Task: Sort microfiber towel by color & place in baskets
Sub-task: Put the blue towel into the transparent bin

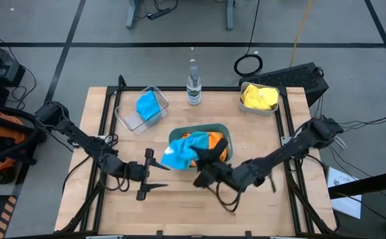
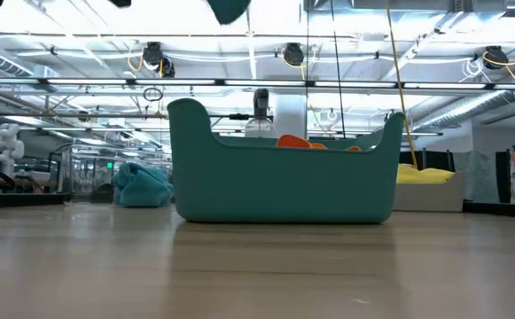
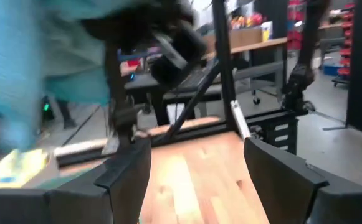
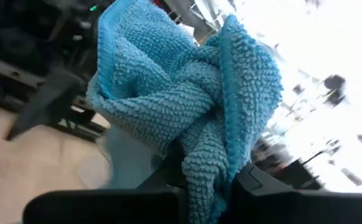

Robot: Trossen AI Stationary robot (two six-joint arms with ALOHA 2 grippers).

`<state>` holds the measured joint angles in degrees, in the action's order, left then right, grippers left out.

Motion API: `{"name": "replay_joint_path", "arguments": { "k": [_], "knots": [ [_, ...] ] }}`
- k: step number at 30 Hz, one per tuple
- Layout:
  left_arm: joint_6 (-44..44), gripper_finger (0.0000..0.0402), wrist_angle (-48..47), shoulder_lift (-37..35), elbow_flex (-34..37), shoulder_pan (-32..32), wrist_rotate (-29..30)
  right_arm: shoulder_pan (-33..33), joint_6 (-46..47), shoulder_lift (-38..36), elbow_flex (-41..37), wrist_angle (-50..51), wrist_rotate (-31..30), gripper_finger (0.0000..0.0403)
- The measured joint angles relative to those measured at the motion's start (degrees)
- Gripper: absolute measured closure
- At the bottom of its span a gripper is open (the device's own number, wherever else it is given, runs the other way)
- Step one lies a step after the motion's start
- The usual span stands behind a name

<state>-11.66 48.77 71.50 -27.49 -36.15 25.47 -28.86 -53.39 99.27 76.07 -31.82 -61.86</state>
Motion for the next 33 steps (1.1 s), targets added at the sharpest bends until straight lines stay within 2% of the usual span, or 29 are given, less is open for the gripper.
{"name": "replay_joint_path", "arguments": {
  "k": [2, 4, 7, 9, 12, 19, 21, 27, 30, 33],
  "knots": [
    [-2.00, 0.0142, 1.69, 0.00, 0.00, -0.59, -2.33, 0.43, 8.24, -3.09, 0.06, 7.50, 1.44, 0.0370],
    [-3.29, 0.0142, 3.40, 0.00, -0.02, -1.13, -4.66, 1.21, 20.01, -5.80, 0.06, 16.99, 5.46, 0.0368],
    [-6.16, 0.0142, 5.86, -0.02, -0.13, -1.83, -6.49, 2.85, 39.41, -8.31, 0.04, 27.86, 16.06, 0.0366],
    [-9.17, 0.0142, 6.13, -0.01, -0.58, -1.87, -7.52, 4.06, 48.05, -8.40, 0.04, 29.19, 23.28, 0.0366],
    [-13.14, 0.0142, 6.41, 0.13, -2.36, -1.87, -9.02, 5.34, 52.32, -5.55, 0.04, 26.80, 28.50, 0.0365],
    [-24.33, 0.0142, 7.58, 4.68, -6.85, -3.77, -10.30, 8.99, 52.76, 1.10, -0.04, 19.04, 28.96, 0.0365],
    [-26.82, 0.0142, 7.68, 6.19, -7.81, -4.40, -5.89, 9.83, 53.21, 1.71, -0.04, 18.44, 29.37, 0.0365],
    [-38.80, 0.0141, 7.78, 8.58, -8.78, -5.14, 16.00, 9.58, 54.72, 1.68, -0.04, 16.16, 36.55, 0.0365],
    [-43.35, 0.0132, 7.94, 8.68, -8.85, -5.15, 21.82, 9.02, 54.33, 1.68, -0.04, 15.62, 36.49, 0.0365],
    [-46.87, 0.0114, 7.92, 8.70, -8.85, -5.20, 23.60, 8.94, 54.25, 1.57, -0.04, 15.55, 36.47, 0.0365]
  ]
}}
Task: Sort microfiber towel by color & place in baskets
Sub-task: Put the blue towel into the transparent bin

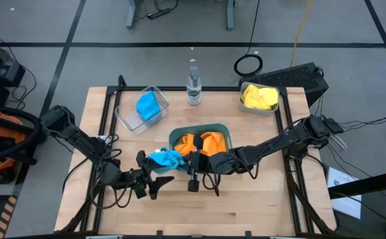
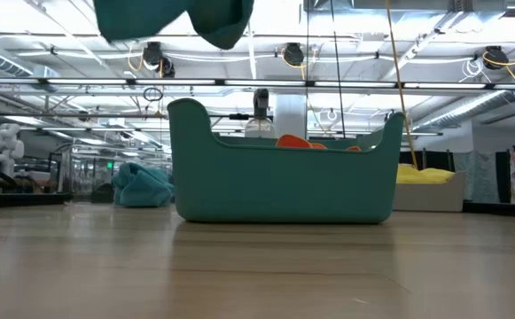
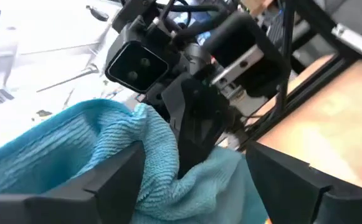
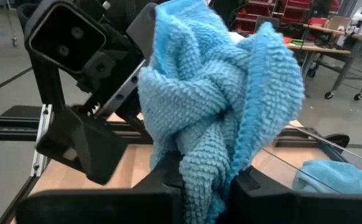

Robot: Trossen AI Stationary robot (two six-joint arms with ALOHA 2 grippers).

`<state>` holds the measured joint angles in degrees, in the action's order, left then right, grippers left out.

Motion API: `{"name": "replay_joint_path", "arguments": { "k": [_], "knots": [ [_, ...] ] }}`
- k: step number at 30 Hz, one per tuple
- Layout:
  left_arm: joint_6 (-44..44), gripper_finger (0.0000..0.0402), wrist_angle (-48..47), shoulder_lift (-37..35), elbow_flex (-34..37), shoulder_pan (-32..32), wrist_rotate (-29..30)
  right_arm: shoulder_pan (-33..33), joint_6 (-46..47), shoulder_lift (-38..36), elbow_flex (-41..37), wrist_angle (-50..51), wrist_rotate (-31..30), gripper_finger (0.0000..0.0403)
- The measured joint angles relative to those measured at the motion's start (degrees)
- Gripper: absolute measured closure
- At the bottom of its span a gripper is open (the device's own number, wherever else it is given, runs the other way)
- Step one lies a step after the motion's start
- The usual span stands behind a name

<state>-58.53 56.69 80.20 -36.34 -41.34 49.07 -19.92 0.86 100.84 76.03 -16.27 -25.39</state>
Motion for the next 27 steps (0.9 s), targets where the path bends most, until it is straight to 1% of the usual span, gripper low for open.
{"name": "replay_joint_path", "arguments": {
  "k": [4, 7, 8, 12, 16, 18, 21, 23, 27],
  "knots": [
    [-5.83, 0.0087, 1.02, 0.09, 0.00, 0.82, 1.45, 0.00, 0.23, -0.11, 0.00, -0.17, 0.38, 0.0365],
    [-8.44, 0.0066, 1.38, 0.07, 0.00, 2.65, 5.00, 0.07, 1.29, -0.11, 0.00, -0.37, 3.51, 0.0364],
    [-9.32, 0.0061, 1.34, 0.07, 0.00, 3.15, 5.31, 0.09, 1.43, -0.11, 0.00, -0.71, 4.58, 0.0364],
    [-8.22, 0.0053, -0.01, 0.04, 0.00, 4.98, 3.48, 0.07, 1.44, -0.17, 0.00, -1.60, 6.83, 0.0364],
    [-4.71, 0.0064, -0.99, 0.04, 0.00, 5.96, 4.66, -0.17, 0.35, -0.17, 0.00, -1.65, 8.12, 0.0364],
    [-3.50, 0.0082, -2.23, 0.04, 0.00, 6.05, 5.64, -0.15, 0.75, -0.17, 0.02, -1.69, 8.15, 0.0359],
    [-3.30, 0.0130, -3.58, 0.04, 0.00, 5.99, 6.50, -0.09, 2.87, -0.17, 0.02, -1.26, 7.85, 0.0335],
    [-3.25, 0.0174, -3.96, 0.04, 0.00, 5.60, 6.50, -0.11, 3.26, -0.17, 0.02, -1.35, 6.90, 0.0310],
    [-2.03, 0.0277, -4.85, 0.04, 0.00, 4.36, 5.15, -0.17, 3.37, -0.17, 0.03, -0.59, 4.56, 0.0255]
  ]
}}
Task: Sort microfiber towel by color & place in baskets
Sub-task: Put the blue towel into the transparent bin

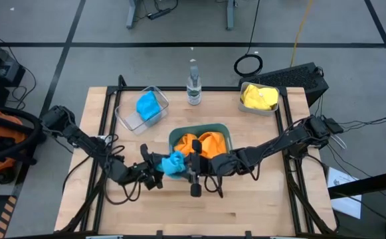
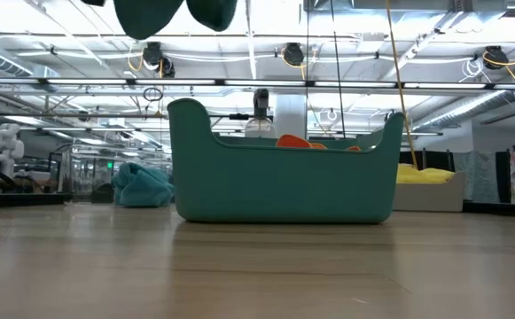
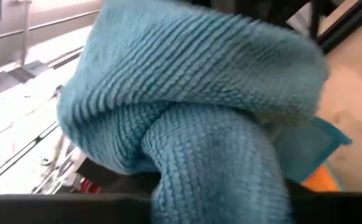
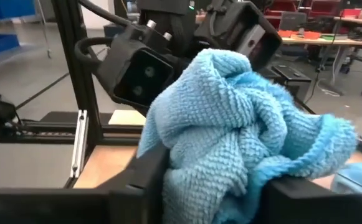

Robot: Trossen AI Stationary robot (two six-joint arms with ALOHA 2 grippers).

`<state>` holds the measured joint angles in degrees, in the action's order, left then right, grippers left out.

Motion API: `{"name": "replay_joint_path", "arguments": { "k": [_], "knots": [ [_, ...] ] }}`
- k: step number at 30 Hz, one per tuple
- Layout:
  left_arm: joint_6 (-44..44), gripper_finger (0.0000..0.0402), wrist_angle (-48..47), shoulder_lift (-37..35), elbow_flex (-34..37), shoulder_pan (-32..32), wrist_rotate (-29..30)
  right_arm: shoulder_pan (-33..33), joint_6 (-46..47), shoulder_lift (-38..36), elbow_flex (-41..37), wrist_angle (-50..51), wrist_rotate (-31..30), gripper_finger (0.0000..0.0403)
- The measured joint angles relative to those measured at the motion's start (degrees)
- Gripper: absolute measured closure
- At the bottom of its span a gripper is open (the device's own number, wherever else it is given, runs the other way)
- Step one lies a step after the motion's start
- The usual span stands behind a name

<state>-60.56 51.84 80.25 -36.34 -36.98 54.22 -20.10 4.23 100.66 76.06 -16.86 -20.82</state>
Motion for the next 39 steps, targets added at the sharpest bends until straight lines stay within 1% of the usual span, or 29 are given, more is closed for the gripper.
{"name": "replay_joint_path", "arguments": {
  "k": [3, 4, 5, 8, 11, 16, 20, 22, 25, 27, 30, 32, 34, 37, 39],
  "knots": [
    [0.32, 0.0360, -0.40, 0.00, 0.02, -0.93, -0.14, -0.07, -0.40, -0.25, 0.04, 2.39, -0.73, 0.0215],
    [0.45, 0.0378, -0.60, 0.00, 0.02, -1.16, -0.15, -0.09, -0.35, -0.57, 0.07, 3.72, -0.71, 0.0203],
    [1.02, 0.0385, -0.69, 0.01, 0.02, -1.30, -0.20, -0.09, -0.14, -0.93, 0.09, 5.20, -0.80, 0.0191],
    [1.80, 0.0378, -0.64, 0.02, 0.02, -1.35, -0.60, -0.03, 1.42, -2.44, 0.14, 11.06, -1.63, 0.0161],
    [3.01, 0.0378, -0.37, -0.10, 0.02, -1.46, -0.66, 0.02, 3.83, -3.78, 0.14, 17.50, -2.16, 0.0139],
    [3.30, 0.0389, -2.15, -2.84, 0.02, -1.15, 1.50, -0.30, 8.21, -6.61, 0.06, 27.78, -2.70, 0.0121],
    [4.00, 0.0390, -8.45, -7.17, 0.02, 0.39, 3.70, -0.59, 12.03, -7.21, -0.01, 34.15, -3.68, 0.0120],
    [6.11, 0.0390, -15.75, -10.46, 0.02, 2.50, 5.95, -0.85, 13.17, -7.32, -0.01, 35.79, -3.71, 0.0122],
    [13.33, 0.0390, -31.82, -16.71, 0.02, 7.66, 7.32, -1.65, 14.77, -7.37, -0.01, 38.02, -3.77, 0.0126],
    [20.46, 0.0390, -43.48, -21.21, 0.02, 12.07, 7.06, -2.61, 15.53, -7.37, -0.01, 38.64, -5.86, 0.0131],
    [29.57, 0.0390, -59.02, -28.05, 0.07, 19.44, 3.28, -4.37, 15.84, -7.37, -0.01, 38.62, -10.66, 0.0138],
    [33.72, 0.0390, -65.88, -32.49, 0.07, 24.70, 0.38, -5.51, 14.70, -7.37, -0.01, 38.55, -12.92, 0.0143],
    [36.44, 0.0390, -70.83, -36.49, 0.07, 30.28, -2.69, -6.37, 13.75, -7.37, -0.01, 38.36, -14.38, 0.0148],
    [37.82, 0.0390, -75.62, -41.01, 0.07, 38.98, -9.12, -7.19, 13.60, -7.37, -0.01, 38.24, -15.96, 0.0155],
    [38.60, 0.0388, -77.93, -42.58, 0.07, 44.61, -13.71, -7.61, 13.54, -7.37, -0.01, 38.16, -17.01, 0.0160]
  ]
}}
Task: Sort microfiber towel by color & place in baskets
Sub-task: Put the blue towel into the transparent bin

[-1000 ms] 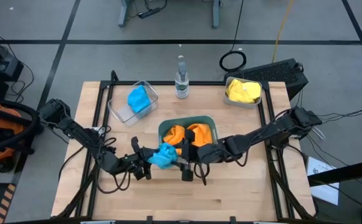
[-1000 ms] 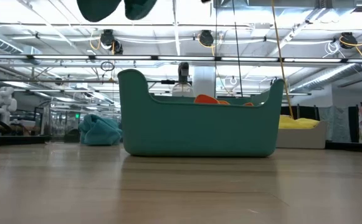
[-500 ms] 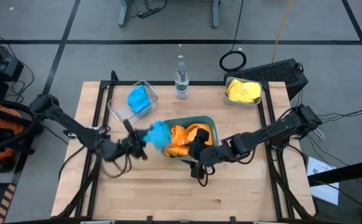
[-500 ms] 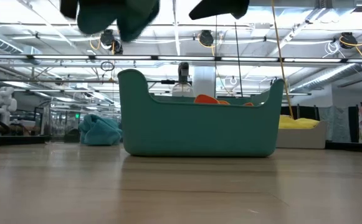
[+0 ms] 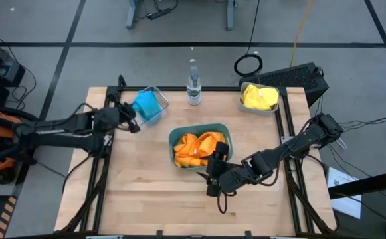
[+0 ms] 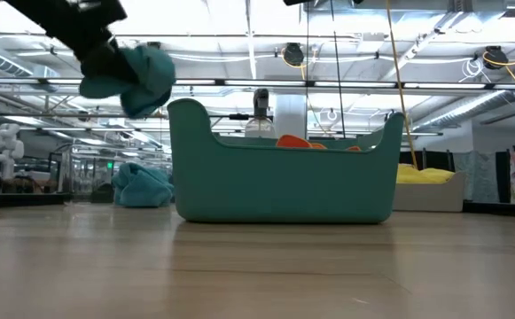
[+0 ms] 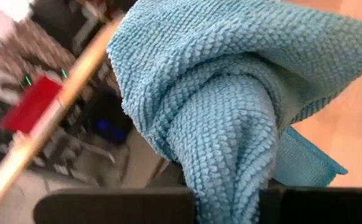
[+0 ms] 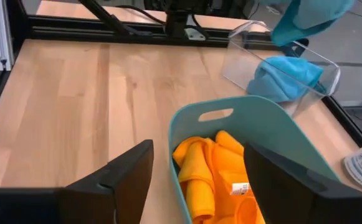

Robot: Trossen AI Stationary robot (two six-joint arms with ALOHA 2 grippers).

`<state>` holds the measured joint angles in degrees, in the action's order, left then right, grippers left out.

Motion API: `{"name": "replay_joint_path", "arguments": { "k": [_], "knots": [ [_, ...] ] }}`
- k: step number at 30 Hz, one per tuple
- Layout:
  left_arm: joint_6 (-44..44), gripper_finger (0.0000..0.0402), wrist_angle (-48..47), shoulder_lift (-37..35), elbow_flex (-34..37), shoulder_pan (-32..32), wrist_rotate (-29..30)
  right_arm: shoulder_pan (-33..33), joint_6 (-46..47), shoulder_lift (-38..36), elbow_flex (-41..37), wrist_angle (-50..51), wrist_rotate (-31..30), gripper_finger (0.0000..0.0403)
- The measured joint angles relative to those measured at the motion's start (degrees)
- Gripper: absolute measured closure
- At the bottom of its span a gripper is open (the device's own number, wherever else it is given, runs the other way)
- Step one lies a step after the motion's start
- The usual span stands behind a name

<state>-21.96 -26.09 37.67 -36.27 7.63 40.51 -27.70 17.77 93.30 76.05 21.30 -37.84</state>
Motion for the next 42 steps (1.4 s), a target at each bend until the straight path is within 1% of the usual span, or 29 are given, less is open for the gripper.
{"name": "replay_joint_path", "arguments": {
  "k": [3, 5, 11, 14, 18, 22, 25, 29, 30, 33, 36, 39, 42],
  "knots": [
    [0.71, 0.0379, -3.91, -0.38, 0.00, 7.72, -6.36, -0.41, -0.23, 0.00, 0.00, 0.00, -0.10, 0.0167],
    [2.44, 0.0376, -5.75, 0.56, 0.04, 11.67, -9.15, -0.55, -0.25, 0.00, 0.00, 0.00, -0.04, 0.0172],
    [9.28, 0.0373, -5.64, 6.46, 0.04, 20.25, -9.36, -0.53, -0.45, 0.00, 0.00, 0.00, 0.12, 0.0186],
    [10.68, 0.0372, -5.76, 10.70, 0.04, 23.20, -9.99, -0.54, -0.45, 0.00, 0.00, 0.00, 0.16, 0.0191],
    [11.14, 0.0371, -5.13, 16.58, 0.04, 25.64, -14.95, -0.55, -0.47, 0.00, 0.00, 0.02, 0.32, 0.0193],
    [11.13, 0.0363, -3.55, 21.08, 0.04, 26.83, -17.52, -0.55, -0.45, 0.00, 0.00, 0.09, 0.43, 0.0193],
    [11.17, 0.0332, -2.53, 22.48, 0.04, 26.92, -17.90, -0.64, -0.45, 0.00, 0.00, 0.34, 0.45, 0.0193],
    [12.95, 0.0266, -3.45, 22.34, -0.01, 26.92, -17.88, -0.92, -0.45, 0.00, 0.00, 0.42, 0.43, 0.0193],
    [14.56, 0.0248, -4.86, 22.17, -0.30, 26.92, -18.39, -0.92, -0.45, 0.00, 0.00, 0.42, 0.43, 0.0193],
    [18.45, 0.0195, -9.00, 21.05, -1.85, 26.05, -22.33, -0.94, -0.45, 0.00, 0.00, 0.42, 0.45, 0.0193],
    [20.01, 0.0153, -12.72, 19.56, -3.05, 24.46, -22.65, -0.92, -0.45, 0.00, 0.00, 0.42, 0.43, 0.0193],
    [20.22, 0.0127, -16.96, 17.79, -4.57, 23.26, -22.59, -0.92, -0.45, 0.00, 0.00, 0.39, 0.43, 0.0193],
    [20.57, 0.0118, -19.70, 16.19, -6.02, 22.73, -21.66, -0.92, -0.45, 0.00, 0.00, 0.39, 0.43, 0.0193]
  ]
}}
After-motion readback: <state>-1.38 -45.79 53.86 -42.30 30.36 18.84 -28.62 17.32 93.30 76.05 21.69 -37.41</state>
